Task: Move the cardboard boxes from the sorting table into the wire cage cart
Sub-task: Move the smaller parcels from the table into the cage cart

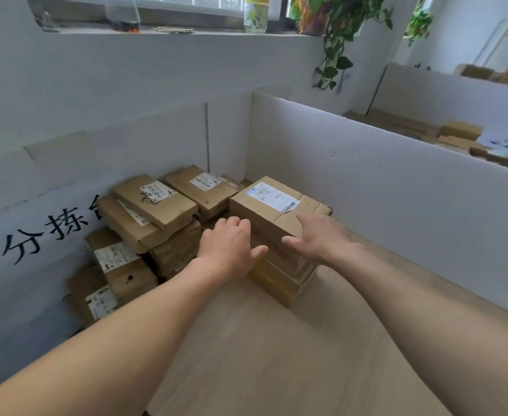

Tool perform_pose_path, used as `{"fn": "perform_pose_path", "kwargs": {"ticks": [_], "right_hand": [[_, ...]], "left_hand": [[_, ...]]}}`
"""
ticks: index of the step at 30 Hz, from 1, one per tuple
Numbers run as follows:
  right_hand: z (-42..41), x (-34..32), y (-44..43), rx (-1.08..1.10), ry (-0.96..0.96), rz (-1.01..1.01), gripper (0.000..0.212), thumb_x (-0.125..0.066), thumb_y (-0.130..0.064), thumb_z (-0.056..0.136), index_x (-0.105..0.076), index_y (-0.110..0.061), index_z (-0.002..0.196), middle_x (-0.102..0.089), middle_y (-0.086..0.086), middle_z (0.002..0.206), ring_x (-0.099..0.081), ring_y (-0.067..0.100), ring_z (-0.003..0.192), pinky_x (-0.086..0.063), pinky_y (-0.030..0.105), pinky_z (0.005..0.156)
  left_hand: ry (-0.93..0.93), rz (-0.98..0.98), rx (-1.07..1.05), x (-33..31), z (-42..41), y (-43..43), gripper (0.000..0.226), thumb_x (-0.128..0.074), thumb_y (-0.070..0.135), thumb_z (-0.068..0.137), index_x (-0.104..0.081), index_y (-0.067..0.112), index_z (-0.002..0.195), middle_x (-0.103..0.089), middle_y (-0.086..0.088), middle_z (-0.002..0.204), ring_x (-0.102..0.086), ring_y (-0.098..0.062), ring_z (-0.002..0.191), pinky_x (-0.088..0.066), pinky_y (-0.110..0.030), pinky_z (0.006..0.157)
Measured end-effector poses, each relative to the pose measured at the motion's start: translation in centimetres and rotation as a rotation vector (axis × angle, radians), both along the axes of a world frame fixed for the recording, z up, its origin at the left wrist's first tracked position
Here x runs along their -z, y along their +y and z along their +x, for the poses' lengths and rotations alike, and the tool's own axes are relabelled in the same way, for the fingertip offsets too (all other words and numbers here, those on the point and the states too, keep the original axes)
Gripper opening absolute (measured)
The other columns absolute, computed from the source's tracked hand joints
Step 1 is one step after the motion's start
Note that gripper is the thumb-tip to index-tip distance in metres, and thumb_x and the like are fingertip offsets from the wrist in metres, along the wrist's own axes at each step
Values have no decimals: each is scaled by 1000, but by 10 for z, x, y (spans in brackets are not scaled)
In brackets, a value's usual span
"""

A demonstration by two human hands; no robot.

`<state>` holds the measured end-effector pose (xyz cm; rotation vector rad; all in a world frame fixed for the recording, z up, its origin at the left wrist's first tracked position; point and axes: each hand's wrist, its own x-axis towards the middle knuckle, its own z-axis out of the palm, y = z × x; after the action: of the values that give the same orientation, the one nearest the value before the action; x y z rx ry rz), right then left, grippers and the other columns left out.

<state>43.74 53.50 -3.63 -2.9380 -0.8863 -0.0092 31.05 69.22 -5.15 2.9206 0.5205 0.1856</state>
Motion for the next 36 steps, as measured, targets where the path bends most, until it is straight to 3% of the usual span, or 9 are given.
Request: {"fn": "perform_pose_path", "kwargs": {"ticks": [8, 15, 19, 22, 27, 36], "right_hand": [[68, 7, 12, 13, 42, 15, 59, -57, -64, 87, -55, -25, 131, -61, 1, 129, -57, 27, 120, -49, 38, 90], [116, 16, 16, 51, 164, 38, 52, -48, -64, 86, -59, -24, 119, -60, 3, 120, -57, 29, 113, -49, 43, 93], [123, 29, 17, 68, 162, 61, 55, -47, -70, 84, -57, -24, 112, -66, 4, 116, -60, 32, 107, -48, 40, 81], [118, 37, 15, 100, 127, 61, 59, -44, -75, 81, -55, -24, 109, -66, 6, 114, -60, 33, 104, -39, 39, 71], [98, 43, 15, 165, 266, 143, 63, -51, -75, 78, -60, -22, 109, -68, 6, 116, -60, 33, 106, -46, 39, 78], [36, 39, 5, 263, 318, 248, 66, -59, -72, 75, -56, -17, 111, -65, 7, 119, -60, 31, 108, -47, 39, 80]], "left_hand": [[48, -81, -83, 17, 52, 7, 62, -45, 70, 91, -52, 21, 128, -56, -1, 131, -52, -23, 120, -48, -43, 88], [90, -242, -228, 28, 84, -1, 62, -40, 74, 91, -55, 18, 113, -59, -2, 112, -57, -25, 100, -49, -40, 75], [73, -351, -308, 37, 91, -2, 62, -44, 72, 90, -54, 15, 113, -60, 0, 107, -57, -24, 98, -47, -38, 73], [13, -479, -375, 43, 90, 2, 61, -51, 68, 89, -56, 13, 117, -64, -3, 117, -59, -28, 108, -49, -39, 83], [-76, -683, -378, 44, 86, 3, 63, -63, 54, 89, -50, 10, 132, -60, -7, 132, -56, -28, 121, -47, -40, 99], [-92, -794, -360, 35, 46, -2, 68, -71, 44, 79, -44, 10, 130, -59, -4, 126, -58, -25, 115, -50, -41, 97]]}}
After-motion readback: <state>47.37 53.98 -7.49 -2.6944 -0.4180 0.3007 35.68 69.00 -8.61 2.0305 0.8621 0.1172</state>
